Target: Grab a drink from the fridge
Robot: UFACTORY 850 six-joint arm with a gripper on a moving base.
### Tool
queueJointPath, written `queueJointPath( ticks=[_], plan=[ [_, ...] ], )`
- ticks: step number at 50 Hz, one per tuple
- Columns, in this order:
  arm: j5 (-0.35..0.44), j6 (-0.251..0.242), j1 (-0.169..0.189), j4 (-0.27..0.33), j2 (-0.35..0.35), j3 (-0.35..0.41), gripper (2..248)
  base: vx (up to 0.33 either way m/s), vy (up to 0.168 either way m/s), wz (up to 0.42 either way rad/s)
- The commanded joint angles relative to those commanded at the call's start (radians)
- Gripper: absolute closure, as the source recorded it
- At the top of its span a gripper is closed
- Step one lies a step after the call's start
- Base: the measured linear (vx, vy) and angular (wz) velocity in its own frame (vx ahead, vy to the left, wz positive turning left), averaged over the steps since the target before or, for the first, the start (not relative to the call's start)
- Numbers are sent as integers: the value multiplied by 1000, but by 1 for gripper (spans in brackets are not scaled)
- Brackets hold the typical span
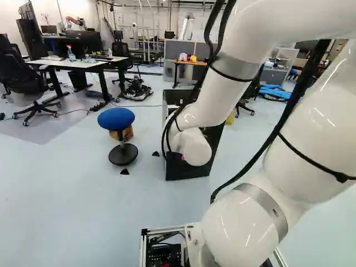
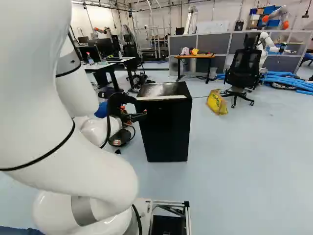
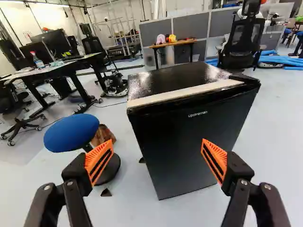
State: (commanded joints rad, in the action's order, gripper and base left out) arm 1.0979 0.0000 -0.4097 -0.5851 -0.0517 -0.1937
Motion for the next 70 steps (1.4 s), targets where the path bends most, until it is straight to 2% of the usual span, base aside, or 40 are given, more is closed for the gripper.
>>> queueJointPath(
  ticks=[30, 55, 70],
  plan=[
    [132, 0, -104, -161, 166, -75, 3, 0, 0, 0],
    [230, 0, -170, -287, 327, -177, 3, 0, 0, 0],
    [276, 0, -197, -354, 431, -254, 3, 0, 0, 0]
  ],
)
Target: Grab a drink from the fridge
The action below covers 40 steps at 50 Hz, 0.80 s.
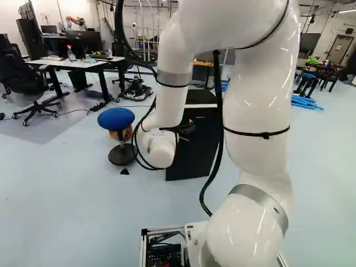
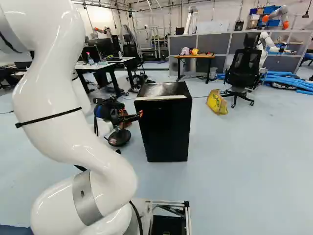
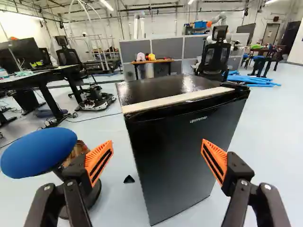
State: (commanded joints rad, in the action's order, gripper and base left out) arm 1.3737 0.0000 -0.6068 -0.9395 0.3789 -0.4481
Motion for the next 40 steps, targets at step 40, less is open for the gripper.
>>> queueJointPath(
  ticks=[40],
  plan=[
    [86, 0, -27, -152, 282, -264, 3, 0, 0, 0]
  ],
)
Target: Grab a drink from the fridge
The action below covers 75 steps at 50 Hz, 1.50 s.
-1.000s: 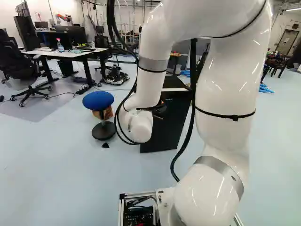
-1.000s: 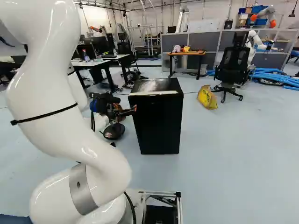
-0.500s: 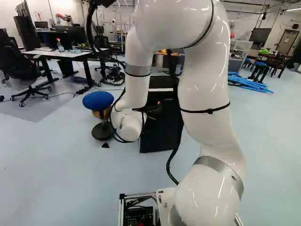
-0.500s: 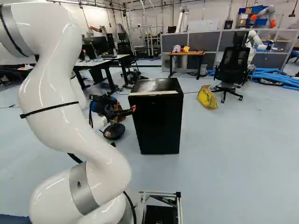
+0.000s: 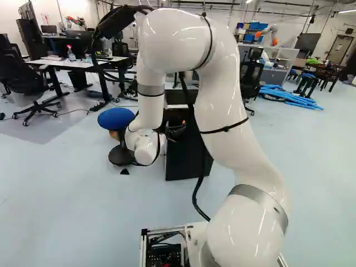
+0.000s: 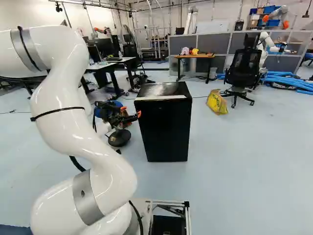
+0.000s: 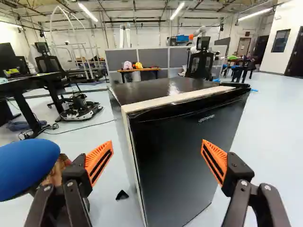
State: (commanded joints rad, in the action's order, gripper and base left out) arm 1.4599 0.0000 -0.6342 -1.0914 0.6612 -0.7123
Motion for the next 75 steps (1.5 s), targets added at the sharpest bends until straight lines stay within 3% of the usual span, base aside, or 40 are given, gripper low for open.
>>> queueJointPath(
  ticks=[39, 75],
  plan=[
    [0, 0, 46, -18, 126, -217, 3, 0, 0, 0],
    [0, 0, 81, -18, 142, -246, 3, 0, 0, 0]
  ],
)
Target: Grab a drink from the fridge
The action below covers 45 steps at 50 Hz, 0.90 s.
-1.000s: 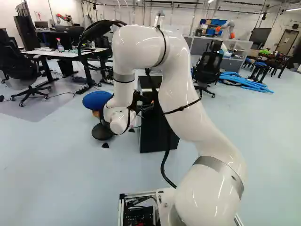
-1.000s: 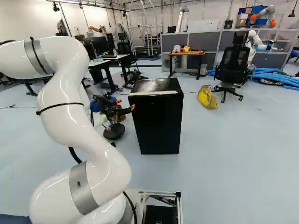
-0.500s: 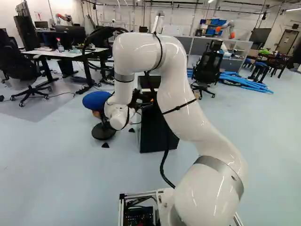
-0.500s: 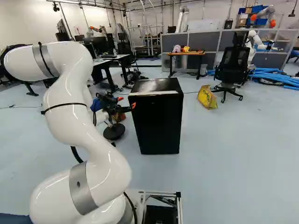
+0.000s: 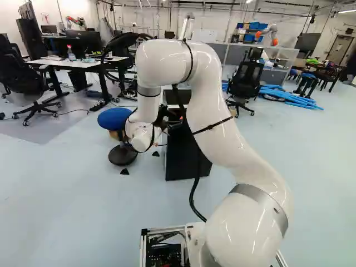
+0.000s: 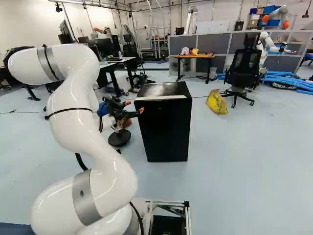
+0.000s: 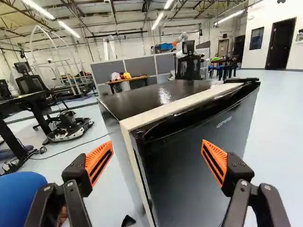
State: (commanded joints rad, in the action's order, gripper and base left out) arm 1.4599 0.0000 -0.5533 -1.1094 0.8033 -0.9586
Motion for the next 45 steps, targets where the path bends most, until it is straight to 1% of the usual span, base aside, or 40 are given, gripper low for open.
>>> queueJointPath(
  ticks=[45],
  plan=[
    [0, 0, 37, 0, -2, 5, 3, 0, 0, 0]
  ],
)
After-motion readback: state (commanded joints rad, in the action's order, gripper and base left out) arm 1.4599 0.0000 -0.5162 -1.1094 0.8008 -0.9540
